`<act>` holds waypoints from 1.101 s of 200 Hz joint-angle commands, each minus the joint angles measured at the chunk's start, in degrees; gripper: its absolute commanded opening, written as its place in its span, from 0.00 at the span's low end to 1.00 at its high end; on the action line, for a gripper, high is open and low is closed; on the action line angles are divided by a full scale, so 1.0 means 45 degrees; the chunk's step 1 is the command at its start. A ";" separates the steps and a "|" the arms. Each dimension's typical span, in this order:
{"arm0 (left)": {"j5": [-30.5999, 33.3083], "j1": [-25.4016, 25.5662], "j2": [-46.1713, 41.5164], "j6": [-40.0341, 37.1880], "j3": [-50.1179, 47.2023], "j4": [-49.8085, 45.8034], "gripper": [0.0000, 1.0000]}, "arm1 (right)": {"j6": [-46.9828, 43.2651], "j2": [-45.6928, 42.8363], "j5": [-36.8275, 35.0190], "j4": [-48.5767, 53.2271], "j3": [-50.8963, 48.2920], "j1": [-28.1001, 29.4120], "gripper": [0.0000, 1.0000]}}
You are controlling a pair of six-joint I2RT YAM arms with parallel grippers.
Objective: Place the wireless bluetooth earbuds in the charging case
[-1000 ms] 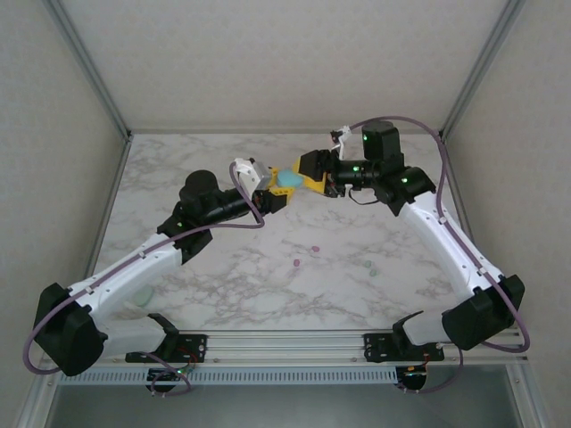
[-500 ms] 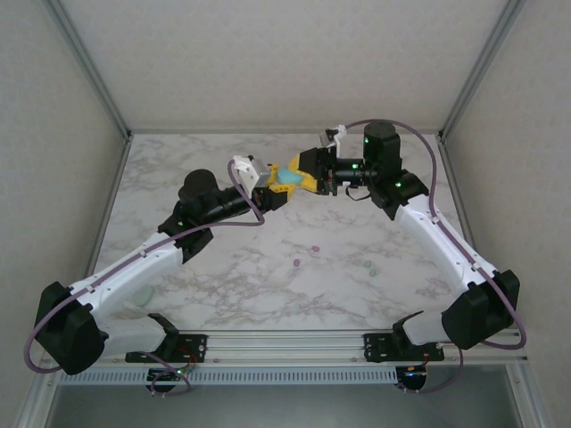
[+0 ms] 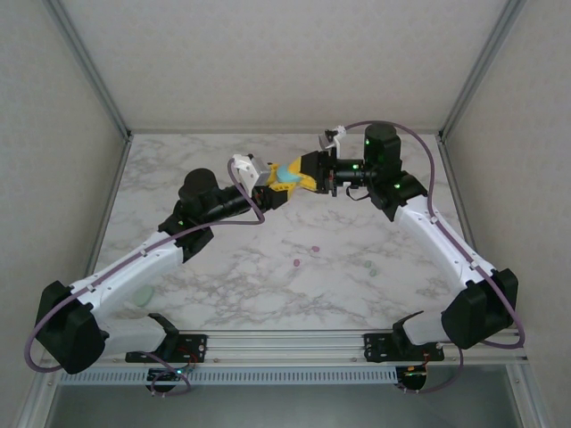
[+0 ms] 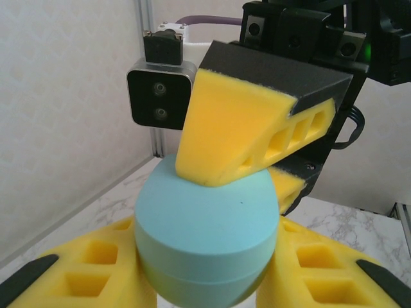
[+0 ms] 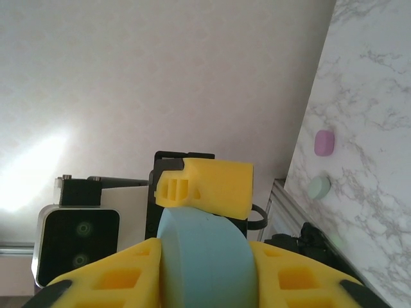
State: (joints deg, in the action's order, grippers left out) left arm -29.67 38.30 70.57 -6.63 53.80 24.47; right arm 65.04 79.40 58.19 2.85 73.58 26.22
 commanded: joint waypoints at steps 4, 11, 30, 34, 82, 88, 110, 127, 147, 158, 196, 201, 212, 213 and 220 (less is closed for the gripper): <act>-0.0063 0.0121 0.0120 -0.0037 0.0475 -0.0050 0.25 | -0.0181 0.0004 -0.0094 -0.0341 -0.0223 0.0077 0.19; -0.0037 0.0121 0.0120 -0.0120 0.0486 -0.0189 0.28 | -0.0227 -0.0030 -0.0257 -0.0341 -0.0246 0.0075 0.18; 0.0145 0.0121 0.0092 -0.0300 0.0448 -0.0499 0.36 | -0.0212 -0.0150 -0.0752 -0.0405 -0.0300 0.0037 0.14; 0.0198 0.0123 0.0064 -0.0320 0.0430 -0.0555 0.39 | -0.0214 -0.0163 -0.0840 -0.0445 -0.0314 0.0045 0.14; 0.0745 0.0131 -0.0182 -0.0582 0.0195 -0.0984 0.66 | 0.0047 -0.0432 -0.2013 -0.0835 -0.0610 -0.0175 0.12; 0.0837 0.0121 -0.0221 -0.0609 0.0147 -0.0999 0.67 | 0.0086 -0.0456 -0.2182 -0.0936 -0.0688 -0.0227 0.12; 0.1258 0.0121 -0.0434 -0.0631 -0.0048 -0.1069 0.69 | 0.0135 -0.0567 -0.3042 -0.1190 -0.1209 -0.0466 0.12; 0.1969 0.0121 -0.0778 -0.0580 -0.0247 -0.1215 0.70 | -0.0528 -0.0627 -0.4394 -0.0697 -0.1709 -0.0727 0.13; 0.3253 0.0101 -0.1353 -0.0340 -0.0578 -0.1272 0.72 | -0.1441 -0.0277 -0.6167 0.0100 -0.2369 -0.1119 0.13; 0.3925 0.0082 -0.1755 -0.0205 -0.0803 -0.1277 0.74 | -0.1843 0.0249 -0.6691 0.0059 -0.2751 -0.1289 0.13; 0.6855 -0.0042 -0.3060 0.1008 -0.1023 -0.2470 0.87 | -0.2507 0.3206 -0.6302 -0.0895 -0.2963 -0.1621 0.12; 0.7098 -0.0087 -0.3194 0.1114 -0.0966 -0.2812 0.88 | -0.2553 0.3616 -0.6170 -0.1003 -0.2856 -0.1636 0.12; 0.7510 -0.0176 -0.3419 0.1408 -0.0866 -0.3540 0.98 | -0.2760 0.4429 -0.5881 -0.1222 -0.2522 -0.1646 0.12; 0.7569 -0.0194 -0.3447 0.1451 -0.0854 -0.3600 0.99 | -0.2776 0.4526 -0.5862 -0.1231 -0.2493 -0.1646 0.12; 0.8013 -0.0276 -0.3555 0.1864 -0.0778 -0.4054 1.00 | -0.2843 0.5025 -0.5771 -0.1371 -0.2300 -0.1646 0.13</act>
State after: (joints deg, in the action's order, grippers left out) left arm -3.38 38.06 56.88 -3.81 49.50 14.04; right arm 56.03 96.51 31.24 -0.45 60.97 18.94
